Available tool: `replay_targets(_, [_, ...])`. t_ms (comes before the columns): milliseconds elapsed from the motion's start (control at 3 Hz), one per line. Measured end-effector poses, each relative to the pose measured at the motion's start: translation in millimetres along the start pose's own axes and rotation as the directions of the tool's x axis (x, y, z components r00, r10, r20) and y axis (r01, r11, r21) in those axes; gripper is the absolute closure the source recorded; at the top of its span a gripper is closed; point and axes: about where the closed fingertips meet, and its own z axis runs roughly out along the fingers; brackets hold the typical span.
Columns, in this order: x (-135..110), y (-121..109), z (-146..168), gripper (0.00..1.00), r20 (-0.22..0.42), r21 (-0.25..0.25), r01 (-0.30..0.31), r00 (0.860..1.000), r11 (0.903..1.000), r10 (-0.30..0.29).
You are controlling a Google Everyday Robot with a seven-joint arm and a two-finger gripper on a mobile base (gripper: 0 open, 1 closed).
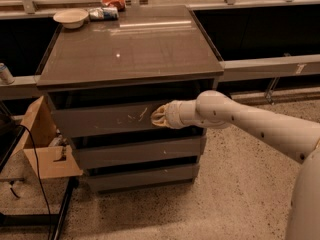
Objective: Close top drawer
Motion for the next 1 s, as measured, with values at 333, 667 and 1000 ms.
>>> replay_targets(333, [-0.1, 0.0, 0.0, 1.0, 0.0, 0.0, 0.0, 1.0, 1.0, 0.0])
replay_targets(667, [-5.5, 3.9, -3.8, 1.0, 0.011, -0.03, -0.014, 1.0, 0.9995, 0.015])
replay_targets(1000, [-10.9, 11.3, -12.4, 1.0, 0.013, -0.08, -0.043, 0.999, 0.9958, 0.045])
